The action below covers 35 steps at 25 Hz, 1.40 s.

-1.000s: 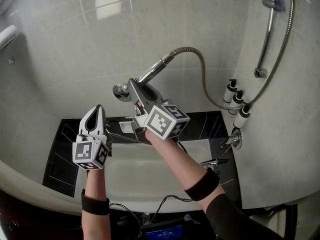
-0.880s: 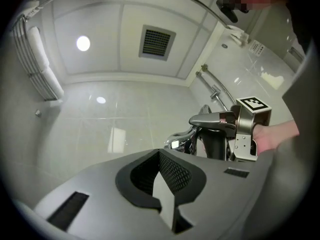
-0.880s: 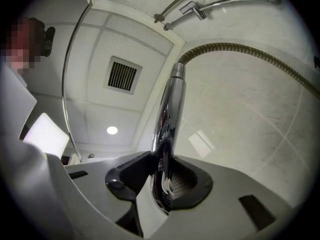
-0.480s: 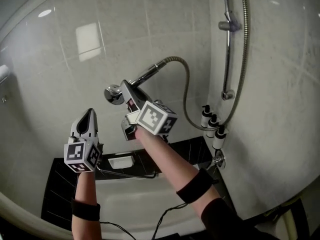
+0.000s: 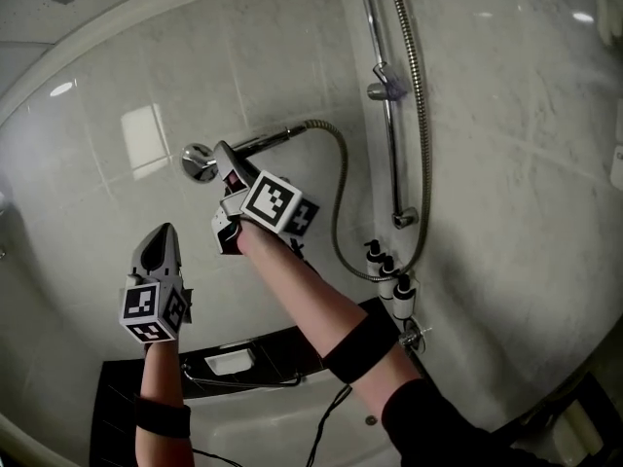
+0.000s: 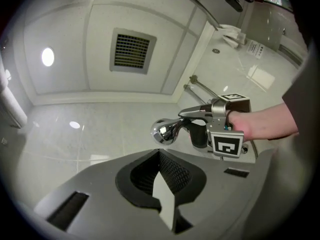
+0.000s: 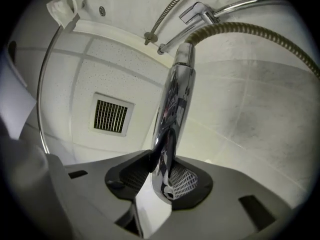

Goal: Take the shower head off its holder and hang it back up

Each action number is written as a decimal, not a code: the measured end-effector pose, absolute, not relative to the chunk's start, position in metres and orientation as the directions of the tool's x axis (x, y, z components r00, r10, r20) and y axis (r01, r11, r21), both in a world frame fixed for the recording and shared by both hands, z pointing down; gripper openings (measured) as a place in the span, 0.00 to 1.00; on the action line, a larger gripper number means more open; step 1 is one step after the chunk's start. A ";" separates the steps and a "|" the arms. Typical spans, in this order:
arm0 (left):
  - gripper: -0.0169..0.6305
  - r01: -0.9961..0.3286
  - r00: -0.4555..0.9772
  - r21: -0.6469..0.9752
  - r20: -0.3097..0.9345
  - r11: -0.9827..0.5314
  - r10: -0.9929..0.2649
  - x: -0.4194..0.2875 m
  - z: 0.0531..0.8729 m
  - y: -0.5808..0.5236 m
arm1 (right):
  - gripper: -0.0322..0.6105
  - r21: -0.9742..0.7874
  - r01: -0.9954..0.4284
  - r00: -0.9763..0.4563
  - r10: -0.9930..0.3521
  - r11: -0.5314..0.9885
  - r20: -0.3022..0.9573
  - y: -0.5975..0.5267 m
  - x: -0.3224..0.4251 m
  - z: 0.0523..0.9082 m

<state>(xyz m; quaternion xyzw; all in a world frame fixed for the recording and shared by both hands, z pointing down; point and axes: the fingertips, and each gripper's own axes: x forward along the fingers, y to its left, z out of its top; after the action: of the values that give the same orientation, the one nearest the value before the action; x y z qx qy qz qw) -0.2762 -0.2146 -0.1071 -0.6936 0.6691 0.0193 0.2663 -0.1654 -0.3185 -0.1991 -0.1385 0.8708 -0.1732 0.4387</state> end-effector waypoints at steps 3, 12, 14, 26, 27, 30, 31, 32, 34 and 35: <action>0.03 -0.933 0.119 -0.358 -0.396 0.033 -0.911 -0.263 -0.125 -0.222 | 0.26 -0.402 -0.083 -0.551 -0.378 0.912 -0.744 -0.322 -0.150 -0.232; 0.03 -0.916 0.155 -0.401 -0.413 0.027 -0.898 -0.236 -0.163 -0.236 | 0.26 -0.393 -0.150 -0.476 -0.414 0.907 -0.776 -0.351 -0.098 -0.287; 0.03 -0.910 0.158 -0.413 -0.416 0.031 -0.895 -0.231 -0.169 -0.238 | 0.25 -0.382 -0.150 -0.473 -0.406 0.912 -0.782 -0.355 -0.090 -0.299; 0.03 -0.897 0.141 -0.436 -0.428 0.067 -0.892 -0.220 -0.186 -0.245 | 0.24 -0.343 -0.178 -0.452 -0.387 0.922 -0.804 -0.373 -0.053 -0.347; 0.03 -0.896 0.139 -0.437 -0.429 0.071 -0.892 -0.219 -0.187 -0.245 | 0.24 -0.344 -0.177 -0.454 -0.387 0.922 -0.803 -0.377 -0.051 -0.349; 0.03 -0.896 0.133 -0.437 -0.430 0.077 -0.893 -0.217 -0.187 -0.247 | 0.23 -0.344 -0.172 -0.457 -0.384 0.923 -0.802 -0.385 -0.044 -0.355; 0.03 -0.896 0.130 -0.437 -0.429 0.079 -0.894 -0.217 -0.187 -0.248 | 0.23 -0.341 -0.169 -0.459 -0.380 0.925 -0.803 -0.387 -0.043 -0.357; 0.03 -0.896 0.127 -0.436 -0.429 0.082 -0.894 -0.217 -0.187 -0.249 | 0.23 -0.337 -0.165 -0.461 -0.374 0.927 -0.805 -0.387 -0.042 -0.360; 0.03 -0.896 0.121 -0.435 -0.429 0.087 -0.895 -0.216 -0.188 -0.250 | 0.23 -0.324 -0.160 -0.465 -0.361 0.932 -0.809 -0.387 -0.040 -0.367; 0.03 -0.896 0.119 -0.435 -0.429 0.089 -0.896 -0.216 -0.189 -0.250 | 0.23 -0.317 -0.157 -0.466 -0.353 0.935 -0.811 -0.386 -0.039 -0.371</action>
<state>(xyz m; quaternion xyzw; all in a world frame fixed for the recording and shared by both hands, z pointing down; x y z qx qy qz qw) -0.2156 -0.2504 -0.1885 -0.6748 0.6636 0.0002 0.3228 -0.0387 -0.3856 -0.3714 -0.1499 0.8504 -0.0993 0.4944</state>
